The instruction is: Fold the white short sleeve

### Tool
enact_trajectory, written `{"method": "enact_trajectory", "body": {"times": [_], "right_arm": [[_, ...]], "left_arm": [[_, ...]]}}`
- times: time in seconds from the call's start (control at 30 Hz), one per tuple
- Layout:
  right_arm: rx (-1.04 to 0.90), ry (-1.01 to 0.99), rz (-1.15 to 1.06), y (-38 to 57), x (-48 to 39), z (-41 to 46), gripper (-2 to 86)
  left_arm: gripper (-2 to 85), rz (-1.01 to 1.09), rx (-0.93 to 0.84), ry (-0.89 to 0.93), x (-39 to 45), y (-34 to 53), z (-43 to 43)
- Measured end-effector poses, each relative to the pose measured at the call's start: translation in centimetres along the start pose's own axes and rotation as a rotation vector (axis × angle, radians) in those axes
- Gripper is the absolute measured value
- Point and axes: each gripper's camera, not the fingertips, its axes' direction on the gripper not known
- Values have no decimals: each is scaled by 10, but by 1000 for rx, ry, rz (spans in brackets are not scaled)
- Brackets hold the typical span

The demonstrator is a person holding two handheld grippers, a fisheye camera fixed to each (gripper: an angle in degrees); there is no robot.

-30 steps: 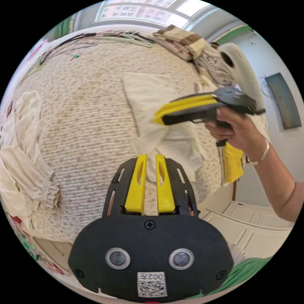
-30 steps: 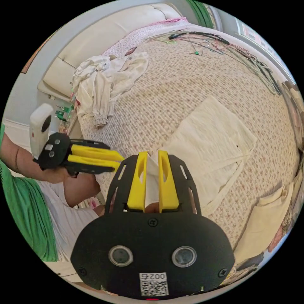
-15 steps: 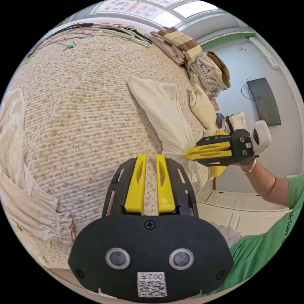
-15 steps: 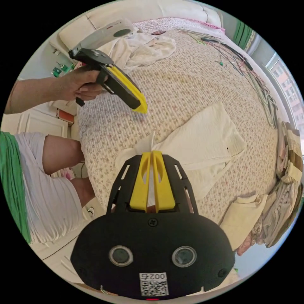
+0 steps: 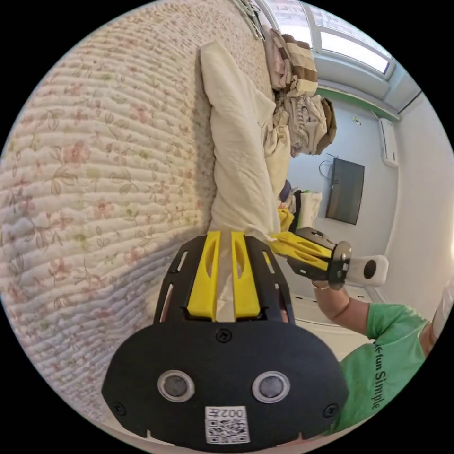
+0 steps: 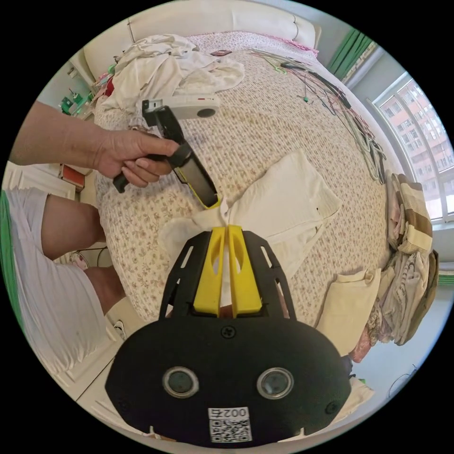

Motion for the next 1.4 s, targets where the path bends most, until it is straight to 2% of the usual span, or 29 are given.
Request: {"method": "enact_trajectory", "body": {"times": [0.13,0.2,0.27,0.33,0.43,0.57,0.73,0.9,1.0,1.13,1.27,1.4], "right_arm": [[9,-106,80,8,16,-1,-2],[2,-240,154,13,33,1,11],[0,-280,224,15,46,4,40],[18,-272,263,13,55,4,47],[44,-214,299,-6,65,0,37],[86,-251,255,-31,67,-3,10],[73,-295,82,-53,32,1,0],[-64,-246,-70,-58,-4,36,-4],[-128,-254,-131,-45,-20,48,-7],[-166,-232,-133,-24,-29,49,-8],[-177,-217,-63,-8,-25,45,-8],[-165,-199,-6,-1,-22,44,-8]], "left_arm": [[-14,93,-8,26,42,26,-22],[-14,136,-29,62,58,39,-24],[-12,169,-101,2,74,49,-13],[-10,150,-148,-67,78,51,-1],[-12,107,-155,-42,79,48,7],[-12,97,-137,-47,93,45,-1],[-13,82,-124,-55,105,58,-23],[-13,52,-70,-119,110,73,-57],[-14,26,29,-189,113,71,-86],[-12,54,70,-142,121,45,-93],[-3,135,38,-230,146,1,-67],[3,122,116,-259,161,-41,-63]]}}
